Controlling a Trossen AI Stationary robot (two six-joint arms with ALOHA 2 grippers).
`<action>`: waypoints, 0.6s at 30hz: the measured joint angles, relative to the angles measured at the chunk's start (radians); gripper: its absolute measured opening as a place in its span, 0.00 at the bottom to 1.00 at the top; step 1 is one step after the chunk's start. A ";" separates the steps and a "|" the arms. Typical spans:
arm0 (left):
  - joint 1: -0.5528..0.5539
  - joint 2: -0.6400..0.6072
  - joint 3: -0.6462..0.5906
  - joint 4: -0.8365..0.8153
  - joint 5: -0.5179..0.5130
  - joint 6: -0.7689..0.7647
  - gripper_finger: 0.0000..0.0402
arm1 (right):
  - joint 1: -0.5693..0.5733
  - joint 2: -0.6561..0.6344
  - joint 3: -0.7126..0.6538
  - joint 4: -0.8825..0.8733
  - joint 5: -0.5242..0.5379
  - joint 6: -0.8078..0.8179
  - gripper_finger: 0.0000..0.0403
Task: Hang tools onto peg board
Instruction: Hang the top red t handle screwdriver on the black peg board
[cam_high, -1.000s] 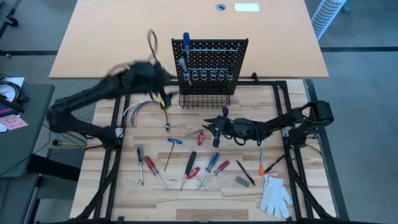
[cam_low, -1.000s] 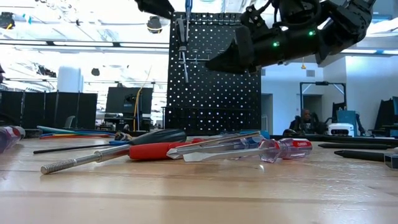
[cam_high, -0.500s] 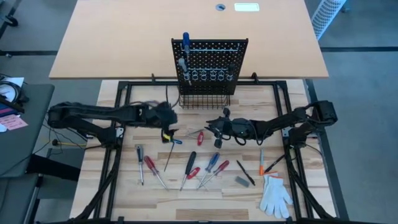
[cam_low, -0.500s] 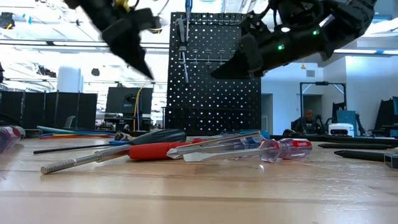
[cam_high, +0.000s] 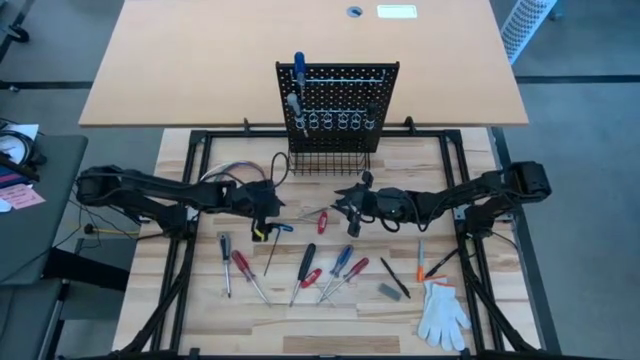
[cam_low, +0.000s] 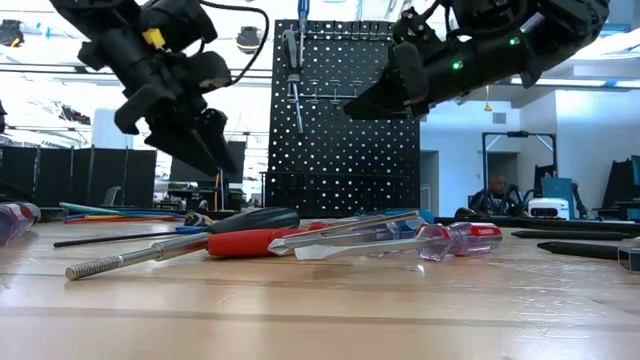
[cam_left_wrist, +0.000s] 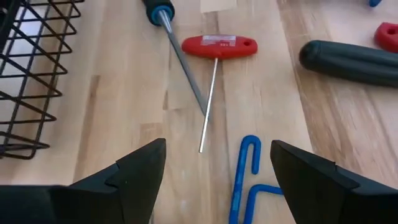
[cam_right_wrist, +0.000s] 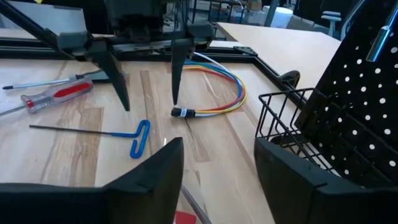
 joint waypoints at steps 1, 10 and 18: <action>0.003 0.017 0.000 0.006 0.017 0.001 0.70 | 0.000 0.000 0.000 -0.003 0.000 0.000 0.53; 0.010 0.235 0.053 0.064 0.005 0.060 0.62 | 0.000 0.000 0.000 -0.016 0.000 -0.003 0.52; 0.011 0.338 0.072 0.190 -0.055 0.088 0.60 | 0.000 0.000 0.000 -0.023 0.000 -0.003 0.52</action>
